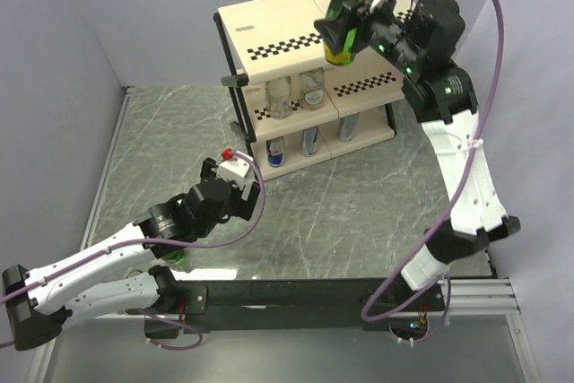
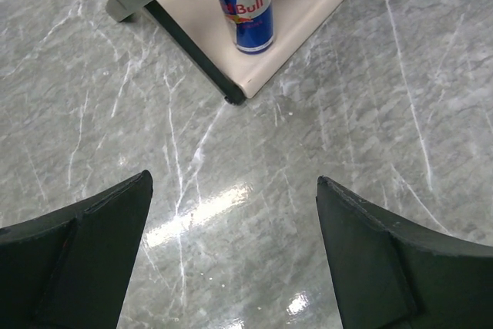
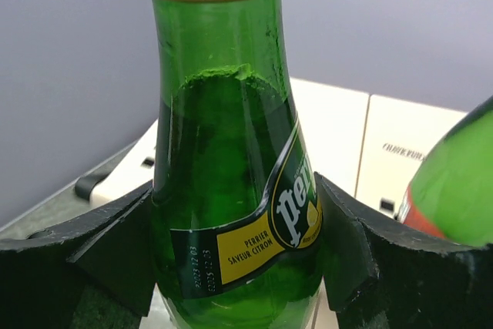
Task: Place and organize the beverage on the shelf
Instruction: Place the drink on the shelf.
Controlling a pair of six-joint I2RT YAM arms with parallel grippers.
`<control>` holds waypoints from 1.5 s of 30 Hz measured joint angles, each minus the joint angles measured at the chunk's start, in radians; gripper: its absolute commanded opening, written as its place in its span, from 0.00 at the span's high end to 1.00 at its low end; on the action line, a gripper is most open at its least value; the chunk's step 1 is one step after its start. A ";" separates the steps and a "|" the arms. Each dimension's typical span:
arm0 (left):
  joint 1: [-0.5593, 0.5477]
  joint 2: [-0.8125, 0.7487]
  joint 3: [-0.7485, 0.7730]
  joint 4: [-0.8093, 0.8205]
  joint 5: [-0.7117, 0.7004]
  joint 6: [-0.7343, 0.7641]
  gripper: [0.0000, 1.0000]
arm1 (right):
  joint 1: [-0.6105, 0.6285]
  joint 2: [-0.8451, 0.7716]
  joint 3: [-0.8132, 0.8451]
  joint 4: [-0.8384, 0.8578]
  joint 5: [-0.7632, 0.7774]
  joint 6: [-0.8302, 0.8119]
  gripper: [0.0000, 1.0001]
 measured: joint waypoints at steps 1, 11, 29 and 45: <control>0.000 -0.001 -0.003 0.000 -0.005 0.000 0.07 | 0.000 0.028 0.040 -0.003 0.010 0.002 1.00; 0.000 -0.015 -0.029 -0.001 -0.035 0.000 0.06 | 0.000 0.229 0.228 0.009 0.108 0.000 1.00; 0.000 -0.005 -0.030 -0.007 -0.050 -0.001 0.07 | -0.006 0.345 0.257 0.090 0.181 -0.022 1.00; 0.000 -0.005 -0.030 -0.009 -0.050 -0.001 0.07 | -0.020 0.360 0.255 0.147 0.195 -0.026 0.64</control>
